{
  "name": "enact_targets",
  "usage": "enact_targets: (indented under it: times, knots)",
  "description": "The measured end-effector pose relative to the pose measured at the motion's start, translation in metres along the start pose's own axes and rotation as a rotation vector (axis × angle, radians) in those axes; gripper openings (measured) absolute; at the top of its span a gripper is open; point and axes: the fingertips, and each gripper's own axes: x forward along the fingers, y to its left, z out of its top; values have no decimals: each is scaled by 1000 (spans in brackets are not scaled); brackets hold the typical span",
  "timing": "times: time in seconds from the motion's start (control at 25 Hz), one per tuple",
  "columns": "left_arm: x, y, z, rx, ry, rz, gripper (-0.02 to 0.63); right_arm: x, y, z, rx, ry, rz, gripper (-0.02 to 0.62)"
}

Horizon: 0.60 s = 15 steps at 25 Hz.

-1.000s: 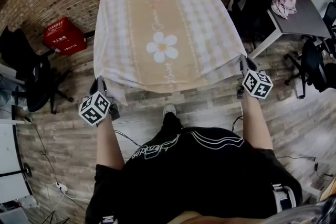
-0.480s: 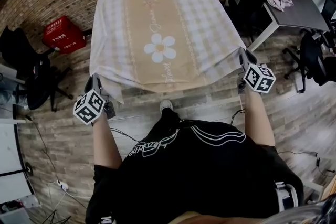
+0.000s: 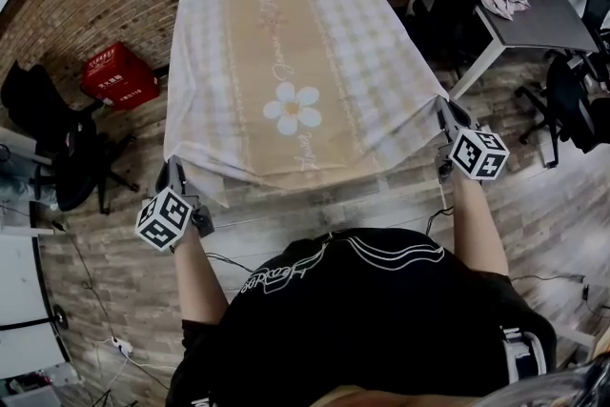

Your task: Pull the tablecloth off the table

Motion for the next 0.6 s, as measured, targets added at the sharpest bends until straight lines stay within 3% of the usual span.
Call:
enact_targets:
  times: [0.4, 0.6]
  knots:
    - [0, -9, -1, 19, 34, -34, 6, 5, 19, 5, 1, 17, 37, -2]
    - [-12, -7, -3, -17, 41, -61, 6, -4, 30, 6, -22, 23, 18, -3]
